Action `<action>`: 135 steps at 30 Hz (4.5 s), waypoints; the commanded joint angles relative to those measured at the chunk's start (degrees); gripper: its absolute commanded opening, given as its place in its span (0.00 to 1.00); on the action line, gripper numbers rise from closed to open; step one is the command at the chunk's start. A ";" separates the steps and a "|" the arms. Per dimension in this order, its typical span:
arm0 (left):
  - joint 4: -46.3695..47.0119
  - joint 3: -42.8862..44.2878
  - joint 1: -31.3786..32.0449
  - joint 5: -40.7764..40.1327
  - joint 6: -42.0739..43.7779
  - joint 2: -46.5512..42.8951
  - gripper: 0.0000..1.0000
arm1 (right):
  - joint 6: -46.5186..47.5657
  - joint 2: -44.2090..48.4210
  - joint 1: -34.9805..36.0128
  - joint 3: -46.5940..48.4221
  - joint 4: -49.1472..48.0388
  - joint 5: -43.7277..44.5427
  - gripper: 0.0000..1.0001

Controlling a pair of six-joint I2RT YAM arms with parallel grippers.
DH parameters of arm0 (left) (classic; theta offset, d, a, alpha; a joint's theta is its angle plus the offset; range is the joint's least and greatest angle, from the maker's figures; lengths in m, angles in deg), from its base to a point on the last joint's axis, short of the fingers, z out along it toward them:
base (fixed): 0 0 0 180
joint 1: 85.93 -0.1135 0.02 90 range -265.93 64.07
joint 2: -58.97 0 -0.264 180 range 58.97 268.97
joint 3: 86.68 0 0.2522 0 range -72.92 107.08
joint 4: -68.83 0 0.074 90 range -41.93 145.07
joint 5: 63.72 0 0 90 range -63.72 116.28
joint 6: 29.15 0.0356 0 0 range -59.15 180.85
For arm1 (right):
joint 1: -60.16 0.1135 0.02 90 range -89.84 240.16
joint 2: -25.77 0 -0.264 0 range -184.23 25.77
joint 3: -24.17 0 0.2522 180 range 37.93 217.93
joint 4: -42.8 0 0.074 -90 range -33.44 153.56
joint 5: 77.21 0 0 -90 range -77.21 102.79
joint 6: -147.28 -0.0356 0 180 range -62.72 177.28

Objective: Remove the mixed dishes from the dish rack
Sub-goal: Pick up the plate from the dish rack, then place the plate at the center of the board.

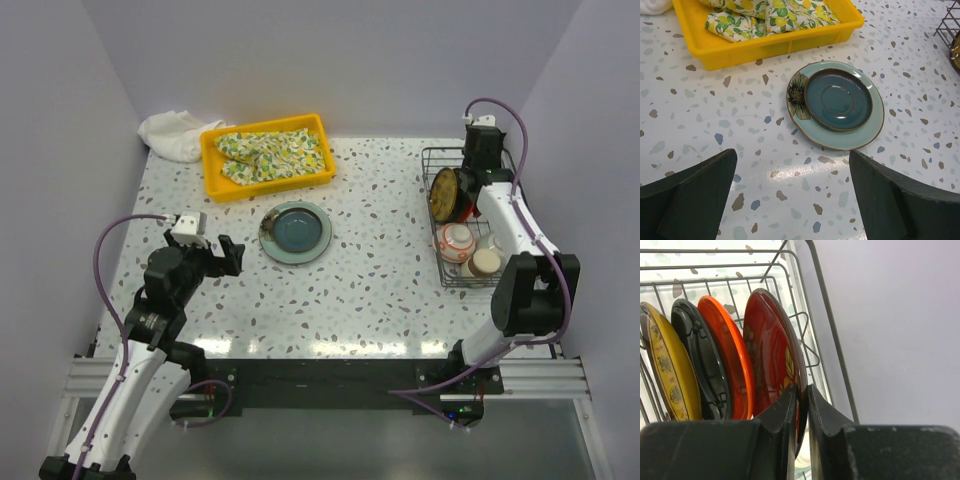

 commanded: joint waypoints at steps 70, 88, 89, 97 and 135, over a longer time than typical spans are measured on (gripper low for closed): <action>32.36 9.35 13.31 19.31 -28.82 40.72 0.75 | -67.87 21.89 22.84 -43.30 -53.93 -61.38 0.00; 33.76 6.63 13.84 20.80 -29.97 41.52 0.06 | -68.84 23.29 23.63 -46.20 -55.26 -60.76 0.00; 33.85 6.54 13.75 20.80 -29.97 41.60 0.02 | -68.75 23.38 23.63 -46.29 -55.17 -60.76 0.00; 34.56 6.36 13.49 18.43 -30.23 39.94 0.00 | -63.32 27.94 23.54 -46.65 -47.36 -55.94 0.56; 28.49 20.25 -2.86 19.04 -33.22 64.72 0.00 | -43.44 36.21 23.63 -38.47 -13.42 -41.34 0.98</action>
